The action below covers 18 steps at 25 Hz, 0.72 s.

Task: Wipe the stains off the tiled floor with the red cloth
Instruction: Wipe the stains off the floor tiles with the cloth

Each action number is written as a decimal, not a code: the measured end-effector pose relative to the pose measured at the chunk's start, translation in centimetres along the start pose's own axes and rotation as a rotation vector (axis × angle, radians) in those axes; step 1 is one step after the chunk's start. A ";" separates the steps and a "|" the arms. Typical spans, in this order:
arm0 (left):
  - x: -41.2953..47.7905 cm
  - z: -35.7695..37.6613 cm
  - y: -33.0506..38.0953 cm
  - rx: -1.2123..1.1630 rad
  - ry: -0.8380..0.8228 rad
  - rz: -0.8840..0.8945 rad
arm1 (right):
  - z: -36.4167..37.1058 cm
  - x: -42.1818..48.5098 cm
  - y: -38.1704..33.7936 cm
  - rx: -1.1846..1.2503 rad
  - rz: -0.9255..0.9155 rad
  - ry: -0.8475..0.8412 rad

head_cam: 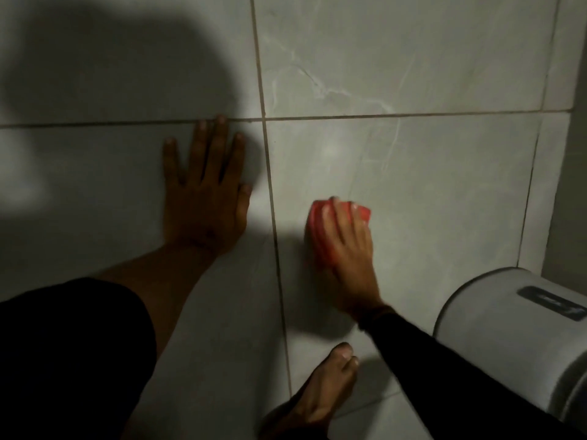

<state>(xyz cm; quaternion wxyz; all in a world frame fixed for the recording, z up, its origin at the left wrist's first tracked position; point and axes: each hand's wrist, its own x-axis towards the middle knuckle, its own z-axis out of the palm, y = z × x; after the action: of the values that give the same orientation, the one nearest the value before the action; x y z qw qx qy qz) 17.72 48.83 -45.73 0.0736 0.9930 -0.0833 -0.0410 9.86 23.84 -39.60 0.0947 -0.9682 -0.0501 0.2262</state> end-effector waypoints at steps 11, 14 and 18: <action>-0.2 -0.3 -0.1 -0.002 0.003 0.002 | 0.1 0.8 -1.0 -0.006 -0.032 0.005; 0.0 -0.3 0.0 -0.005 -0.005 0.017 | -3.2 10.1 0.4 0.100 0.185 0.244; -0.1 -0.3 -0.1 -0.037 -0.007 -0.007 | -2.6 13.9 -6.6 0.046 -0.183 0.265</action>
<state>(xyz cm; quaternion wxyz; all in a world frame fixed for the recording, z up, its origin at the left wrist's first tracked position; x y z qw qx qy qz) 17.69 48.99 -45.49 0.0914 0.9916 -0.0793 -0.0463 23.04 31.79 -41.94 0.1426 -0.9785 -0.1199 0.0880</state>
